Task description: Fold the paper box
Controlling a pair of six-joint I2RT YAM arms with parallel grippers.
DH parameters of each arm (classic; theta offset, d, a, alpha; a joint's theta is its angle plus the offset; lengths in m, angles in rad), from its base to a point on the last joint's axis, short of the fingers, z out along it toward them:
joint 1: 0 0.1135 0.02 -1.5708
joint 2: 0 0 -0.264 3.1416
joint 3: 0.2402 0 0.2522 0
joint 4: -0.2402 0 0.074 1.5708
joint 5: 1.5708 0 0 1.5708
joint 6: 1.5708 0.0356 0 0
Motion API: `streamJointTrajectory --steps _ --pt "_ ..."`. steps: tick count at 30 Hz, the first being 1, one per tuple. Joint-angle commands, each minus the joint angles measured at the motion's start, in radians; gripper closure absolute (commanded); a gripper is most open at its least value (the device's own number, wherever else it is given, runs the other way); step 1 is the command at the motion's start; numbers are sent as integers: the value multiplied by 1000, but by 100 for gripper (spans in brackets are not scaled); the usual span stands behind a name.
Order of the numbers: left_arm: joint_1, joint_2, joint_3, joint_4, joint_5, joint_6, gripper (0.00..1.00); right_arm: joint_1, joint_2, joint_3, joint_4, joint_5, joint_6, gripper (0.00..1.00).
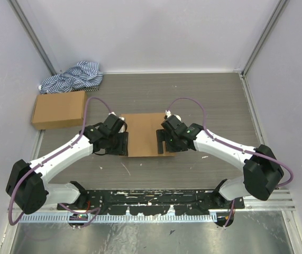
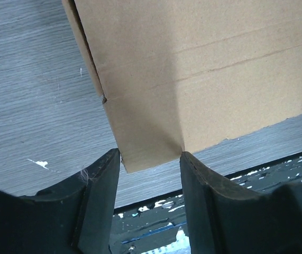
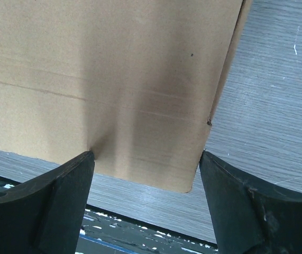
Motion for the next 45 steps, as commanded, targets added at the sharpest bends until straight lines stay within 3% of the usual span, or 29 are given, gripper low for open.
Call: streamJointTrajectory --steps 1,28,45 --pt "-9 2 28 -22 -14 14 44 5 -6 8 35 -4 -1 15" --pt "-19 90 0 42 -15 6 49 3 10 -15 60 3 -4 16" --pt "-20 111 -40 82 -160 -16 52 3 64 -52 109 62 -3 17"
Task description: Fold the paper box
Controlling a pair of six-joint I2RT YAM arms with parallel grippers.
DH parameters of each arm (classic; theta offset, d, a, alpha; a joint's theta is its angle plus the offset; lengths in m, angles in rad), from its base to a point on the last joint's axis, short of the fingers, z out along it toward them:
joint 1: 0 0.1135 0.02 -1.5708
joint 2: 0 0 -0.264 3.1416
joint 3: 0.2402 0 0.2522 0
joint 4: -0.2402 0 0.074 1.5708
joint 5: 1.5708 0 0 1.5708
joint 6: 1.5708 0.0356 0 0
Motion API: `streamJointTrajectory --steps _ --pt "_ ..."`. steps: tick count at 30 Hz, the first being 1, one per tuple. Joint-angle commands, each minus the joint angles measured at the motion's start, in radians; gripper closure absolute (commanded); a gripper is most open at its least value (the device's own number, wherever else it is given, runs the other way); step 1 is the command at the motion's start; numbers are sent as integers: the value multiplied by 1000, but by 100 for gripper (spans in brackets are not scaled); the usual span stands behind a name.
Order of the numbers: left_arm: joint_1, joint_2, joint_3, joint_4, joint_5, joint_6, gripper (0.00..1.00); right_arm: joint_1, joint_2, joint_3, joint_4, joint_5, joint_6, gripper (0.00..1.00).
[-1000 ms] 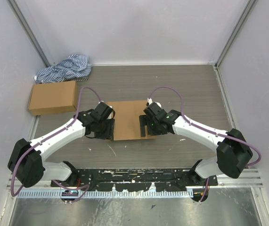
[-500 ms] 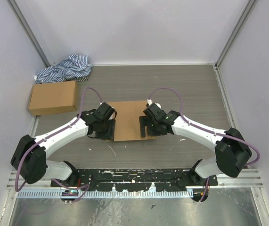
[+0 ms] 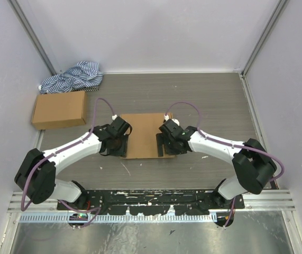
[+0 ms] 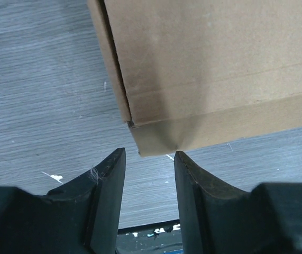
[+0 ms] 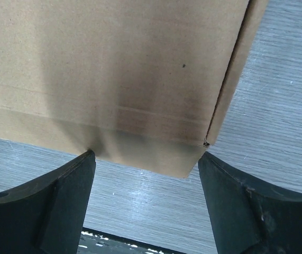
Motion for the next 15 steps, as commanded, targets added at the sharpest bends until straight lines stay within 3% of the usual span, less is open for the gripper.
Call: streamJointTrajectory --steps 1,13,14,15 --pt "-4 -20 -8 23 -63 -13 51 3 -33 4 28 37 -2 16" --pt "-3 -238 -1 22 -1 -11 50 4 -187 205 -163 165 -68 14" --pt "-3 -258 -17 42 24 -9 52 3 -175 241 -159 186 -79 17" --pt "-4 -279 -40 75 53 -8 56 -2 -154 275 -143 202 -92 28"
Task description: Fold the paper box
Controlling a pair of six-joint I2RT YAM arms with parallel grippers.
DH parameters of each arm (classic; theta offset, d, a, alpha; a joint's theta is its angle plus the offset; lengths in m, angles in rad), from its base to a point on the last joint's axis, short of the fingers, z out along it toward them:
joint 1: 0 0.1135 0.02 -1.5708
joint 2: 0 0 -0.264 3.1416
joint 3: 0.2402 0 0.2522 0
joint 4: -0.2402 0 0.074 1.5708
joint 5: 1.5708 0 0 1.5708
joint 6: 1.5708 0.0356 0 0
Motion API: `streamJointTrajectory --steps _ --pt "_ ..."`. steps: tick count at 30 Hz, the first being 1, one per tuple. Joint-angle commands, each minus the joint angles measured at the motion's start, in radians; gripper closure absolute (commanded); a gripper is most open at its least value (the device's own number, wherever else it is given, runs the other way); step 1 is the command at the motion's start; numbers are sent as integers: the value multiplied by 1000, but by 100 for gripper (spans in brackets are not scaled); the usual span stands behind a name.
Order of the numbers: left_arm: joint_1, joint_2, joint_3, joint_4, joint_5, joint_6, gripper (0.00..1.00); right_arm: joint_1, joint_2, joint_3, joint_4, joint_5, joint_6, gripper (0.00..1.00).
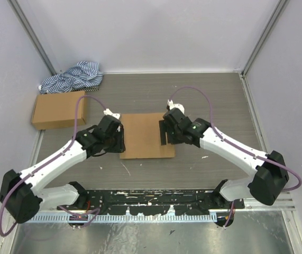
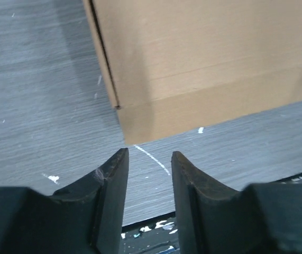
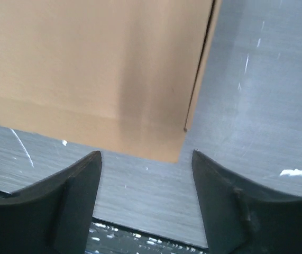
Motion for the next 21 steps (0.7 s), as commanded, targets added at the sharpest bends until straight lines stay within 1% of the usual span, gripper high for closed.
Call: streamJointTrajectory --steps 1,2,3,4,5,7,10,11,13,15,17,21 --pt "-4 -91 -62 104 101 -2 65 -8 24 182 36 107 -77 48" --pt "-4 -101 -85 131 123 -1 74 -14 55 218 74 104 -106 71" --pt "-3 -106 -102 154 139 -1 87 -20 92 251 111 118 -132 95" --pt "-3 -105 -119 176 149 1 98 -27 133 293 141 142 -155 99" --pt "-3 -98 -133 191 157 4 100 -39 183 340 167 151 -172 99" --pt "-5 -79 -156 223 178 14 100 -72 280 427 231 125 -202 99" --pt "-11 -53 -189 263 194 18 100 -139 468 577 300 41 -221 99" --pt "-12 -45 -197 276 192 15 100 -162 534 632 309 -20 -224 99" --pt "-14 -33 -217 299 188 12 100 -197 661 742 326 -79 -230 99" --pt "-17 -24 -231 321 176 6 100 -214 777 853 339 -106 -244 99" --pt "-20 -7 -240 346 169 2 100 -216 871 923 354 -116 -272 99" --pt "-23 57 -242 382 145 -1 100 -215 997 1017 320 -164 -291 99"
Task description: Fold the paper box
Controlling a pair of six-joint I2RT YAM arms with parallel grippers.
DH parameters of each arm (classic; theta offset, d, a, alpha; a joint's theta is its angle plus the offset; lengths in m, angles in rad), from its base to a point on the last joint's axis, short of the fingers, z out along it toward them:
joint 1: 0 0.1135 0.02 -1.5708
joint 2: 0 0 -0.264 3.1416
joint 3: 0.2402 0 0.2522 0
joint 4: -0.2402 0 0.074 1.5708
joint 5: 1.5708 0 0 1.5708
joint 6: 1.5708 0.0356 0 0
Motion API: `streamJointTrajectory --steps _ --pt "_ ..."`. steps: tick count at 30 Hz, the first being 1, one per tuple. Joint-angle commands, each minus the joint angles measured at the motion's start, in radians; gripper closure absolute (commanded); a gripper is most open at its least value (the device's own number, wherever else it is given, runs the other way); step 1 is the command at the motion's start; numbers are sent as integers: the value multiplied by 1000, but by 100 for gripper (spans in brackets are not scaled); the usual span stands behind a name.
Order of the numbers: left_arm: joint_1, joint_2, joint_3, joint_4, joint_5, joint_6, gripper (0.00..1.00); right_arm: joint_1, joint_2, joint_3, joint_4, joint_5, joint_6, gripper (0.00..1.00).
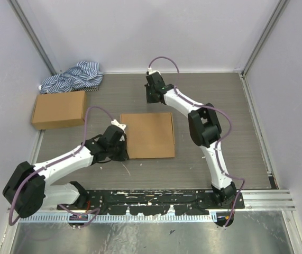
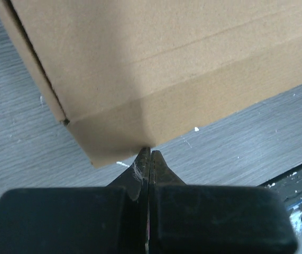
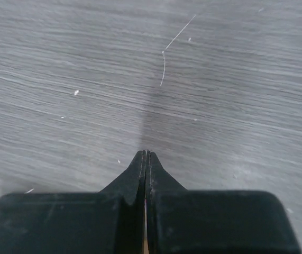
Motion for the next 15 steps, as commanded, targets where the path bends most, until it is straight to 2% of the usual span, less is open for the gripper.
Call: streamJointTrajectory --steps 1,5,11,15 --pt "-8 65 -10 96 -28 -3 100 19 57 117 0 -96 -50 99" --pt "-12 146 -1 108 -127 -22 100 19 42 41 -12 -178 -50 99" --pt "-69 196 29 129 -475 -144 100 38 -13 -112 -50 -468 -68 99" --pt "-131 227 62 166 -606 -226 100 128 -58 -209 -56 -504 -106 99"
